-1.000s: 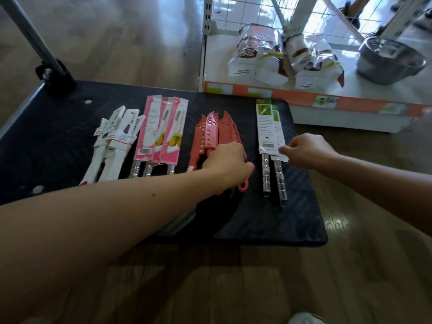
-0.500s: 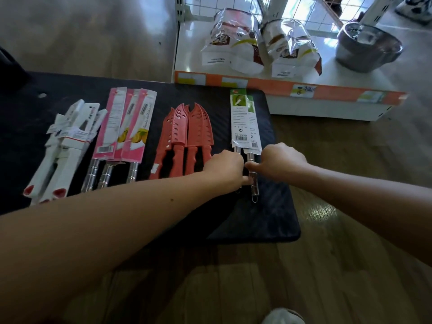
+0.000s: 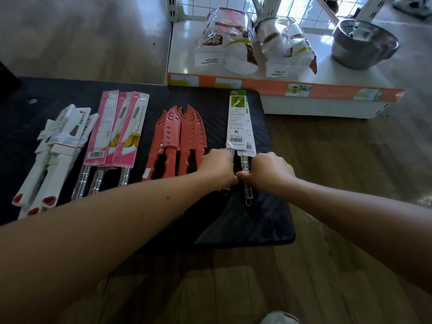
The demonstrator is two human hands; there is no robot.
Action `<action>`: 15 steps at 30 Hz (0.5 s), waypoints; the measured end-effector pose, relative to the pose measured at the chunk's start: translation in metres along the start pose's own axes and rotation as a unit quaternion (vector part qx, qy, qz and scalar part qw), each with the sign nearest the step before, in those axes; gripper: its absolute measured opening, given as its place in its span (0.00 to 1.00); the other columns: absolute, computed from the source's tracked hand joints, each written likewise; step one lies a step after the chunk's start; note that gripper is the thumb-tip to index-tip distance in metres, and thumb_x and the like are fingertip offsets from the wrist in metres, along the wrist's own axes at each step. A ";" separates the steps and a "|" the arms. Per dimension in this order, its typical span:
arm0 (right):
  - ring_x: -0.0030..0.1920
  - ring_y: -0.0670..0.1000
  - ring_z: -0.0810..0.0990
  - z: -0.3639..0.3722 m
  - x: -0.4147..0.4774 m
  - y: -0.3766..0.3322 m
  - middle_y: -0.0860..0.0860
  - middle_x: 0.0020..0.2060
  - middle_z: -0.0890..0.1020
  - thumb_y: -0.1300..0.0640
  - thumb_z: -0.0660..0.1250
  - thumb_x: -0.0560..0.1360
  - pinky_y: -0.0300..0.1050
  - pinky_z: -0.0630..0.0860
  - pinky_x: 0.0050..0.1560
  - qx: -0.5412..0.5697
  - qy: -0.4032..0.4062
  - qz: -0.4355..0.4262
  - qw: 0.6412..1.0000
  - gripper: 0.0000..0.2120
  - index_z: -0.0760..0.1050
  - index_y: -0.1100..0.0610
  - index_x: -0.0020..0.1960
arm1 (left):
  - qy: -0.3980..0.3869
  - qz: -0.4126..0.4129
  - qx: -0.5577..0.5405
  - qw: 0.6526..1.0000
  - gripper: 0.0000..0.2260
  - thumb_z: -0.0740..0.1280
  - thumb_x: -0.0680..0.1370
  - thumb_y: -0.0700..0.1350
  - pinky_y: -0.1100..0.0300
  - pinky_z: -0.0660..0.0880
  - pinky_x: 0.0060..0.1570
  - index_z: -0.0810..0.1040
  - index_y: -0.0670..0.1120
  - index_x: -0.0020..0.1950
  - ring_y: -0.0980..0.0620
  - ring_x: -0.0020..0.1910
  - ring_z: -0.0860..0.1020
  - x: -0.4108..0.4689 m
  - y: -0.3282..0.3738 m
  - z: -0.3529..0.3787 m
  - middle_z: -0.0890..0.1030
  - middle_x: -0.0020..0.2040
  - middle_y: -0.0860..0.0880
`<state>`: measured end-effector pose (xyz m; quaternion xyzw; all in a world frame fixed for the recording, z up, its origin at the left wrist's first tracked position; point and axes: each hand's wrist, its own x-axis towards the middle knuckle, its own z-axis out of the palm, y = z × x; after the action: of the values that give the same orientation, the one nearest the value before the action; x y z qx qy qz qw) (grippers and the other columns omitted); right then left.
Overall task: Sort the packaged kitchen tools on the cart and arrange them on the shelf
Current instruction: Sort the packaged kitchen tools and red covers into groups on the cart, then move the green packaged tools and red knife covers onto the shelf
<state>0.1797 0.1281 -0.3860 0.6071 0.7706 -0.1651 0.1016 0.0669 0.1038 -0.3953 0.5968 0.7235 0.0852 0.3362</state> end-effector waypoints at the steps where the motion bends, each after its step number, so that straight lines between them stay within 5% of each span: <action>1: 0.40 0.52 0.73 0.000 -0.001 -0.001 0.52 0.39 0.72 0.45 0.65 0.74 0.43 0.66 0.33 0.013 0.003 -0.004 1.000 0.16 0.67 0.56 0.40 | 0.002 -0.002 -0.005 1.000 0.10 0.71 0.71 0.43 0.58 0.78 0.41 0.76 0.40 0.47 0.44 0.44 0.82 0.000 0.000 0.000 0.82 0.45 0.43; 5: 0.41 0.53 0.73 0.001 -0.004 -0.003 0.53 0.39 0.72 0.51 0.66 0.74 0.44 0.67 0.38 0.055 0.013 -0.002 0.998 0.14 0.67 0.58 0.37 | 0.005 -0.021 -0.039 0.999 0.10 0.71 0.71 0.43 0.57 0.79 0.44 0.77 0.39 0.48 0.44 0.45 0.82 -0.002 -0.003 -0.002 0.82 0.47 0.41; 9: 0.36 0.51 0.73 0.003 -0.004 -0.001 0.51 0.34 0.72 0.52 0.67 0.73 0.40 0.65 0.29 0.075 0.008 0.006 0.997 0.20 0.62 0.55 0.29 | 0.006 -0.045 -0.078 0.996 0.11 0.72 0.70 0.44 0.54 0.80 0.47 0.78 0.40 0.49 0.43 0.47 0.82 -0.006 -0.007 -0.002 0.83 0.48 0.41; 15: 0.30 0.48 0.73 0.001 -0.003 -0.003 0.49 0.28 0.71 0.52 0.68 0.73 0.39 0.64 0.25 0.102 0.018 0.020 0.994 0.18 0.67 0.57 0.29 | 0.006 -0.076 -0.167 0.983 0.11 0.73 0.69 0.43 0.51 0.81 0.43 0.79 0.40 0.48 0.45 0.42 0.82 -0.009 -0.015 -0.003 0.83 0.43 0.42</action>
<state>0.1776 0.1245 -0.3856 0.6327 0.7389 -0.2300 0.0288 0.0538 0.0925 -0.3973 0.4750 0.7447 0.1825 0.4319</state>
